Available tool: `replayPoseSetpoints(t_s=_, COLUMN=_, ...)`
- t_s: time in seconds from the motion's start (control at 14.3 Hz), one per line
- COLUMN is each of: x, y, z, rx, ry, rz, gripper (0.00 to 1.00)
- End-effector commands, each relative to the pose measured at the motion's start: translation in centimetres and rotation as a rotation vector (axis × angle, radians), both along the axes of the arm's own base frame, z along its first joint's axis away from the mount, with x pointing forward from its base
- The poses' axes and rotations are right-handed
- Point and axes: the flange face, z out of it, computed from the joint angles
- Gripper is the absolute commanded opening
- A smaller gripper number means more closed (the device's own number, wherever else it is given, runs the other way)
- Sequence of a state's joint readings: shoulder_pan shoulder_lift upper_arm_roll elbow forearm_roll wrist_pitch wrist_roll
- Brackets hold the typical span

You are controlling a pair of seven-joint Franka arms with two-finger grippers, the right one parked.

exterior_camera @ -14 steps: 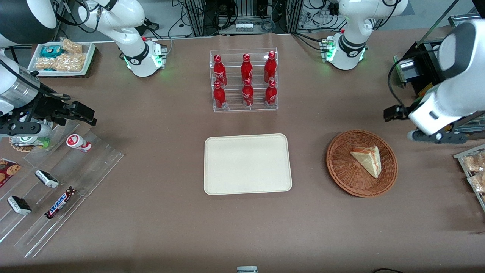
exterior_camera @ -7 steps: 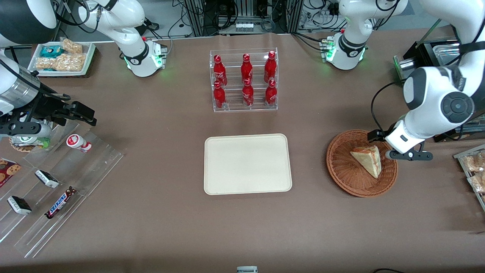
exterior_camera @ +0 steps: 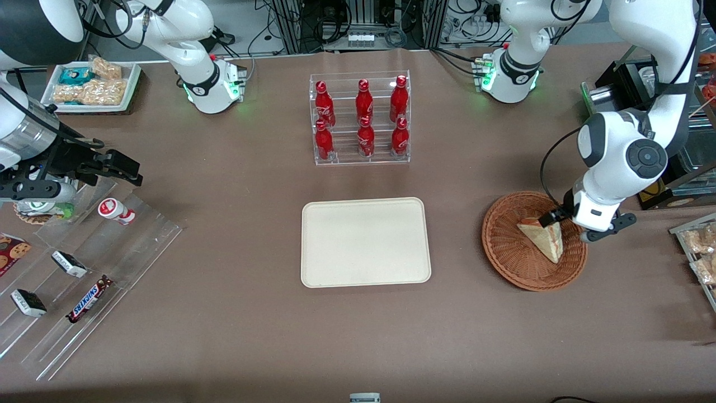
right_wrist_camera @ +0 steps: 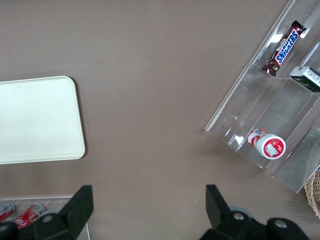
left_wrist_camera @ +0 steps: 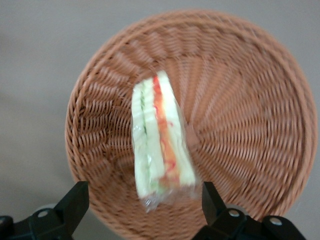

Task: Place sandwich from basket to tray
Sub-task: 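Lower the open left gripper onto the sandwich and close on it, then lift the sandwich and carry it over the cream tray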

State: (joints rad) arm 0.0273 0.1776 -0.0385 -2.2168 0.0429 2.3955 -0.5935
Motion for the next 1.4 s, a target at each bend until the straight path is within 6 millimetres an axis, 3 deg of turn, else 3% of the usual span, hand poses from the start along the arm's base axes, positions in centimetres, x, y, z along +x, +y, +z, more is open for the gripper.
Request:
replayPoseSetpoints(t_s=0.0, x=0.9, y=-0.4, z=-1.4, rx=-0.002, ry=-0.047, rz=0.268, gripper=1.0)
replayPoseSetpoints(t_s=0.21, x=1.0, y=-0.4, z=-3.7, rx=-0.007, ry=-0.025, rz=0.305, gripper=1.0)
replayPoseSetpoints(t_s=0.28, x=0.9, y=-0.3, z=-4.6, rx=-0.005, ry=-0.013, rz=0.308, gripper=0.95)
replayPoseSetpoints(t_s=0.35, x=0.9, y=-0.4, z=-4.8, rx=-0.01, ry=-0.009, rz=0.32, gripper=0.65)
replayPoseSetpoints(t_s=0.42, x=0.9, y=-0.4, z=-4.7, rx=-0.01, ry=-0.009, rz=0.345, gripper=0.28)
replayPoseSetpoints(t_s=0.49, x=1.1, y=-0.5, z=-4.4, rx=-0.011, ry=-0.011, rz=0.369, gripper=0.11)
replayPoseSetpoints(t_s=0.7, x=2.8, y=-1.3, z=-2.0, rx=-0.004, ry=-0.008, rz=0.34, gripper=0.05)
replayPoseSetpoints(t_s=0.84, x=4.3, y=-3.4, z=0.9, rx=0.005, ry=0.035, rz=0.294, gripper=0.05)
replayPoseSetpoints(t_s=0.98, x=5.6, y=-7.2, z=3.5, rx=0.008, ry=0.043, rz=0.236, gripper=0.05)
replayPoseSetpoints(t_s=1.12, x=5.4, y=-11.6, z=3.7, rx=0.006, ry=0.031, rz=0.136, gripper=0.05)
replayPoseSetpoints(t_s=1.26, x=5.3, y=-19.3, z=3.0, rx=-0.002, ry=0.026, rz=-0.101, gripper=0.07)
replayPoseSetpoints(t_s=1.33, x=5.6, y=-22.1, z=2.4, rx=-0.005, ry=0.023, rz=-0.151, gripper=0.07)
